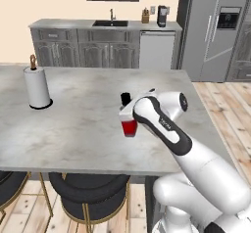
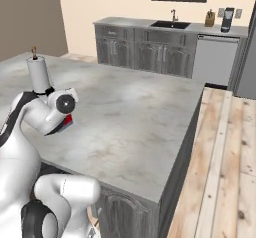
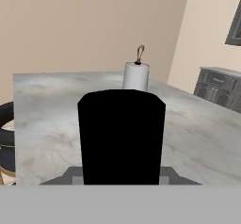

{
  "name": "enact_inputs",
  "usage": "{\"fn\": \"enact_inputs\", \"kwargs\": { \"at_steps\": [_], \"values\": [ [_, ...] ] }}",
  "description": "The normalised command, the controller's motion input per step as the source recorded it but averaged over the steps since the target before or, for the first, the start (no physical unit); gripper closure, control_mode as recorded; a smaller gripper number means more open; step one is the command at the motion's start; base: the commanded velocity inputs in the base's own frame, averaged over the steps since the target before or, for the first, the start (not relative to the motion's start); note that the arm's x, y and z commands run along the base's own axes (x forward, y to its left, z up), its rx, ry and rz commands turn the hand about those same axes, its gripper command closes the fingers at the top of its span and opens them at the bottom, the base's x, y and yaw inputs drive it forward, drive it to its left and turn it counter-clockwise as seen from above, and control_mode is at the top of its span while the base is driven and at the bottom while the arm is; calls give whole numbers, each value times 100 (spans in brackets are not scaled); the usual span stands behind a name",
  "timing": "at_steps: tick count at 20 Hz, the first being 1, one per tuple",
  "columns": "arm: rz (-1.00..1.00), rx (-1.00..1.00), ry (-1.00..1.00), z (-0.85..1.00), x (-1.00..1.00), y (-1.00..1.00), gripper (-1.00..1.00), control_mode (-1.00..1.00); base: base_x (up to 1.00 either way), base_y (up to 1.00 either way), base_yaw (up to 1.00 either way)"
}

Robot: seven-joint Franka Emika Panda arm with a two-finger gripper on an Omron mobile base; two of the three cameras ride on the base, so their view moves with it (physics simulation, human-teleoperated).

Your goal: Get the candle and the liquor from the cabinet and move them to the dining counter.

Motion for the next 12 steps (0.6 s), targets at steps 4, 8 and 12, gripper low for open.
{"fn": "enact_inputs", "kwargs": {
  "at_steps": [4,8,12],
  "values": [
    [0,-3,0,-24,17,24,100,-100,0,0,0],
    [0,1,0,-20,12,26,100,-100,0,0,0],
    [0,8,0,-19,7,20,100,-100,0,0,0]
  ]
}}
